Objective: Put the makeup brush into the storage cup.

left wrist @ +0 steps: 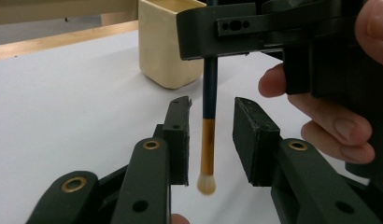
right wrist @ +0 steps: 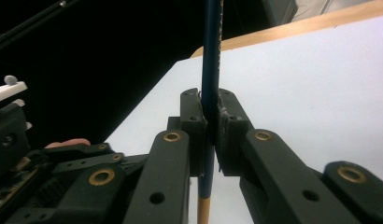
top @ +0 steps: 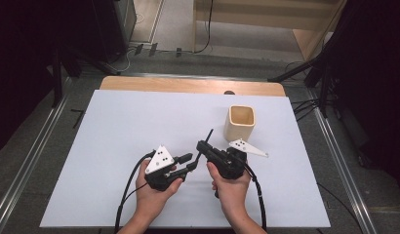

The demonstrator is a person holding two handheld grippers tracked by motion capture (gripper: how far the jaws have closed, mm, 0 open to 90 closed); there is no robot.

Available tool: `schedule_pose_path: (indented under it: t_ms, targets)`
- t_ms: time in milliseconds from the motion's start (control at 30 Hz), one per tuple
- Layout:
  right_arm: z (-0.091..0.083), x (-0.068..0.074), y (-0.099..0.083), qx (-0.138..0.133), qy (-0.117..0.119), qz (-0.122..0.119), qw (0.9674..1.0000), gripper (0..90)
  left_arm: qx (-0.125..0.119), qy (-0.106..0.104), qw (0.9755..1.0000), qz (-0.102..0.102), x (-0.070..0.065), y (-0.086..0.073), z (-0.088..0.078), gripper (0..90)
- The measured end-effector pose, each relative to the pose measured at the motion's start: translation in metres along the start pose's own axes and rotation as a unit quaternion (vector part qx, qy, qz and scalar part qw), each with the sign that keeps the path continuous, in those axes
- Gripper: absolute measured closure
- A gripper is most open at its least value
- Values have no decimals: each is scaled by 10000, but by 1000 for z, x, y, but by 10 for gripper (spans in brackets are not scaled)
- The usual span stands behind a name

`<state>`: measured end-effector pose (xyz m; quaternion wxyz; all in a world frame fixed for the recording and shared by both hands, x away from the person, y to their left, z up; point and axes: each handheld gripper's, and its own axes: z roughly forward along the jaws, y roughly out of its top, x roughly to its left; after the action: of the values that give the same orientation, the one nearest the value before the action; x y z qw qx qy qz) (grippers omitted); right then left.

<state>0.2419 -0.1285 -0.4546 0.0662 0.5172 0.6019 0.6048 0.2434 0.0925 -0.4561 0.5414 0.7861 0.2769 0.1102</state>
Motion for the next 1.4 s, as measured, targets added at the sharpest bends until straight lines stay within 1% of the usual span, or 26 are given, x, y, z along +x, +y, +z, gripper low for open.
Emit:
schedule_pose_path:
  t_ms: [100,133,167,367,400,433,500,633,667,767,800,833,867,900,933,967,1000,1067,1100,1133,1167,1233,1267,1333,1367,1400]
  targets:
    - [-3,-1,2,-54,-127,-170,9998,845,-35,-28,10000,-36,3,1,-3,670]
    - [-4,-2,3,-101,-259,-382,9989,846,-45,-34,10000,-49,4,2,-5,669]
    - [-4,-2,3,-101,-259,-382,9989,846,-50,-31,10000,-57,5,3,-6,669]
    - [-8,-1,5,-149,-566,-954,9937,847,-116,-36,9999,-88,9,7,-12,670]
    - [-9,0,5,-173,-644,-1182,9908,847,-121,-32,9999,-87,10,8,-13,671]
    - [-9,0,5,-173,-644,-1182,9908,847,-124,-35,9999,-88,10,8,-14,671]
    - [-10,0,5,-168,-683,-1344,9884,847,-123,-40,9999,-83,11,10,-15,673]
    - [-10,2,4,-136,-816,-1790,9804,847,-119,-46,9999,-44,12,14,-19,673]
    - [-9,3,3,-121,-871,-2013,9756,847,-116,-40,9999,-51,12,15,-20,672]
    - [-9,4,1,-87,-918,-2275,9694,847,-92,-67,9999,-45,13,17,-21,668]
    - [-8,5,0,-75,-999,-2596,9605,847,-76,-75,9999,-53,13,17,-21,666]
    - [-7,6,-1,-27,-1050,-2704,9570,847,-52,-80,9999,-48,14,19,-22,665]
    - [-7,6,-1,-27,-1050,-2704,9570,847,-52,-80,9999,-48,14,19,-22,664]
    - [-7,6,-2,-16,-1072,-2853,9524,847,-50,-91,9999,-57,14,19,-22,664]
    - [-5,7,-4,28,-1112,-3073,9451,847,-50,-102,9999,-51,14,20,-23,664]
    - [-5,8,-5,62,-1130,-3137,9428,847,-46,-104,9999,-54,14,20,-23,663]
    - [-5,8,-5,62,-1130,-3137,9428,847,-47,-113,9999,-56,14,21,-24,663]
    - [-3,9,-7,162,-1194,-3363,9340,847,-26,-111,9999,-55,15,22,-24,663]
    - [-2,10,-8,174,-1206,-3440,9310,848,-19,-115,9999,-57,15,22,-25,663]
    - [-1,11,-10,251,-1256,-3629,9230,848,-19,-123,9999,-71,15,23,-25,663]
    - [-1,11,-10,251,-1256,-3629,9230,848,-14,-127,9999,-67,15,23,-25,663]
    - [1,12,-11,319,-1318,-3818,9142,848,8,-142,9999,-71,15,25,-26,662]
    - [1,13,-12,358,-1337,-3952,9081,848,28,-143,9999,-60,16,25,-27,662]
    - [2,13,-13,383,-1333,-4030,9046,848,49,-173,9998,-69,16,26,-27,662]
    - [4,13,-14,448,-1372,-4140,8987,848,67,-178,9998,-71,17,26,-27,661]
    - [4,13,-14,478,-1404,-4212,8948,848,94,-181,9998,-67,17,27,-27,661]
